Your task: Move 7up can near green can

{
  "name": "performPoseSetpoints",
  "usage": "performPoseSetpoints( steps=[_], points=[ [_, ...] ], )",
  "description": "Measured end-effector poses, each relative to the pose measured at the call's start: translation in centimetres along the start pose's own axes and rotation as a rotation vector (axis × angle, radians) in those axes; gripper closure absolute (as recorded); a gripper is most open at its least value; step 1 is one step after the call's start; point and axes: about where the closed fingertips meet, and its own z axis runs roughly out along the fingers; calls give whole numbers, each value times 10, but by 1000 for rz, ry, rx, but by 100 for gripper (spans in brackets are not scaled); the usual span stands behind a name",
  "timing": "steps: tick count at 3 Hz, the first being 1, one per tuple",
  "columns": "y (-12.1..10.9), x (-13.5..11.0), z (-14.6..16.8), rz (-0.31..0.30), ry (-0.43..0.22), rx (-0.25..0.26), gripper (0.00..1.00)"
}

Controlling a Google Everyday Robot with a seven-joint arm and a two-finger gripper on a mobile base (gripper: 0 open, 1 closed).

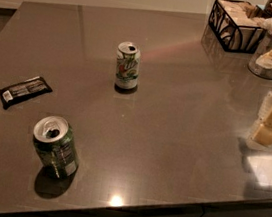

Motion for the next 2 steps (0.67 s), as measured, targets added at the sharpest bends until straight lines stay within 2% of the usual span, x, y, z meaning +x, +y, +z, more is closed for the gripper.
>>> performPoseSetpoints(
  steps=[2],
  points=[
    [-6,-6,2,-3,-11,-16,0]
  ],
)
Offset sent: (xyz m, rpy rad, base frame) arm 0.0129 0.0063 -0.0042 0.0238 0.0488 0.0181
